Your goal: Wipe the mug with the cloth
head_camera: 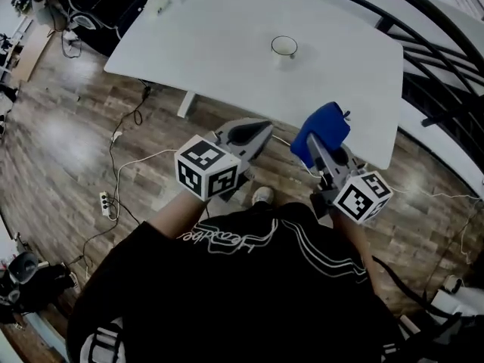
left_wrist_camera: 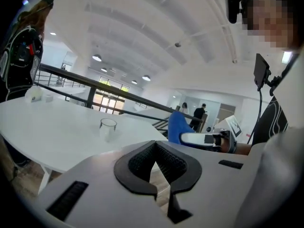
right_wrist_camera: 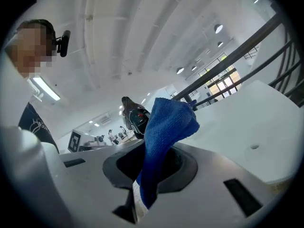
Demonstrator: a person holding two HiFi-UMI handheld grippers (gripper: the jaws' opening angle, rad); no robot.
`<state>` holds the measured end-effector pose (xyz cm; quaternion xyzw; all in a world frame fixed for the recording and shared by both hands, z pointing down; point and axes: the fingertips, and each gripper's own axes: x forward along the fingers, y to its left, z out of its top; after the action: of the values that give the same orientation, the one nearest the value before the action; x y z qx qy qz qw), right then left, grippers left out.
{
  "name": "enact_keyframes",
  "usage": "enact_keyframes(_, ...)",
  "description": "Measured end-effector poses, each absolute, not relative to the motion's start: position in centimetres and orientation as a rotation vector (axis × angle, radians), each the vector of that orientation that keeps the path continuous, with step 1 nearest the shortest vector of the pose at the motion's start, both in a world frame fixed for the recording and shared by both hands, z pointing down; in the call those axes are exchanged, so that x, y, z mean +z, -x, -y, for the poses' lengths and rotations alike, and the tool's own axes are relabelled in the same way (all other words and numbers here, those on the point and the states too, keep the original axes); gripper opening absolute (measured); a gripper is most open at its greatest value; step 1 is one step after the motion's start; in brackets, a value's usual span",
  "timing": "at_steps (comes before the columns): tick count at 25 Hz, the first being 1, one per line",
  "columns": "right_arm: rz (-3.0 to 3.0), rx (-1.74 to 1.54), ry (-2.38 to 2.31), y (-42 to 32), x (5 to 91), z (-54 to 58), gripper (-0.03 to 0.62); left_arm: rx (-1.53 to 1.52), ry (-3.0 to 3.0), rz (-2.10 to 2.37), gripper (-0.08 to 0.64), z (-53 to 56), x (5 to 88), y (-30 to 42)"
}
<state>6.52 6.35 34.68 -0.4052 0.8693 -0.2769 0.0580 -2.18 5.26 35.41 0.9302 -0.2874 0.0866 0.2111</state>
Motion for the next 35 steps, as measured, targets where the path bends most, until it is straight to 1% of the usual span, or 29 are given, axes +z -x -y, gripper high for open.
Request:
enact_keyframes(5,-2.622,-0.834,1.276,-7.5,35.9,-3.5,0.051,0.268,-2.570,0.820,0.006,-1.9,36.7,2.0)
enact_keyframes(20,-2.578,-1.094,1.162,-8.1,41.4,7.5,0.051,0.420,-2.403,0.927,0.008,9.4,43.2,1.2)
enact_keyframes(27,-2.582,-1.178,1.085,-8.4,42.5,11.3,0.051,0.499,-2.362,0.997,0.009,13.0,45.7,0.5)
enact_keyframes(28,-2.586,-1.186,1.078,-8.3,42.5,11.6,0.051,0.507,-2.358,1.011,0.019,13.5,45.9,0.7)
enact_keyframes(32,-2.596,-1.214,1.053,-7.7,42.9,12.5,0.051,0.516,-2.357,1.013,0.103,14.6,46.9,0.6)
enact_keyframes(35,-2.580,-1.232,1.047,-7.7,43.3,13.3,0.051,0.540,-2.362,1.015,0.109,15.2,47.8,0.4)
